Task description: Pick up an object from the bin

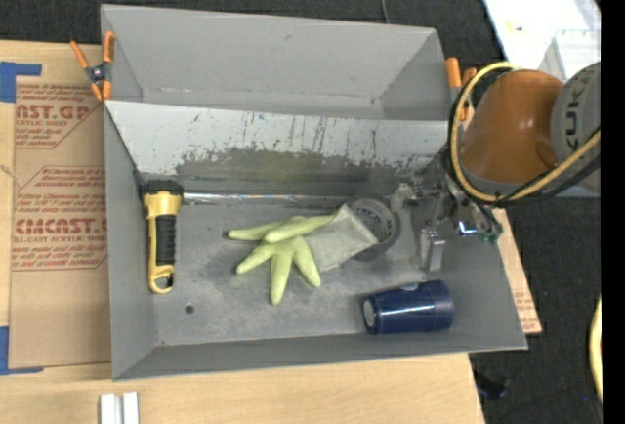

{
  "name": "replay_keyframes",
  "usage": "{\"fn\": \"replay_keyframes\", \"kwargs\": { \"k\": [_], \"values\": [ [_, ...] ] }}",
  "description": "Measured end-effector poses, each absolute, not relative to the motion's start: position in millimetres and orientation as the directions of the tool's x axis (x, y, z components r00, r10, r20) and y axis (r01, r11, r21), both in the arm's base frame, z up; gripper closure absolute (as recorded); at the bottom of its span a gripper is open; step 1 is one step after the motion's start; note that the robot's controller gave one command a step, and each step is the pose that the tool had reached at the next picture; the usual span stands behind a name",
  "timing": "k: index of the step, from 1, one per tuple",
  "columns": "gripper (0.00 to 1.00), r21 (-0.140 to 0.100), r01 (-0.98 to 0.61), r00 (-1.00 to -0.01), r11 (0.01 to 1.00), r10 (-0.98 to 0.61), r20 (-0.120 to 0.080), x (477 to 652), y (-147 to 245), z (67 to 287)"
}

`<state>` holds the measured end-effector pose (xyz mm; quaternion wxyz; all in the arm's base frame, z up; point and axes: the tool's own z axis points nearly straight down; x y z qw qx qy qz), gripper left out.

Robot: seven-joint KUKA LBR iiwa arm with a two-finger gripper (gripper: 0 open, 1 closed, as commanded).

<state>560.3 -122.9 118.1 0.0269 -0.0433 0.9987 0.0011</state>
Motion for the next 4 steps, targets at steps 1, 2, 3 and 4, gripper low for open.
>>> {"fn": "replay_keyframes", "kwargs": {
  "k": [1, 2, 3, 4],
  "values": [
    [0.0, -0.01, -0.17, -0.983, 0.985, -0.17, -0.065, 568.1, -128.2, 93.8],
    [0.0, -0.009, -0.017, -0.997, 1.0, -0.018, -0.076, 571.5, -100.4, 80.0],
    [0.0, -0.025, -0.156, -0.981, 0.987, -0.158, -0.109, 534.9, -83.0, 81.5],
    [0.0, -0.048, -0.419, -0.902, 0.907, -0.421, -0.09, 556.4, -105.3, 78.4]
  ]
}}
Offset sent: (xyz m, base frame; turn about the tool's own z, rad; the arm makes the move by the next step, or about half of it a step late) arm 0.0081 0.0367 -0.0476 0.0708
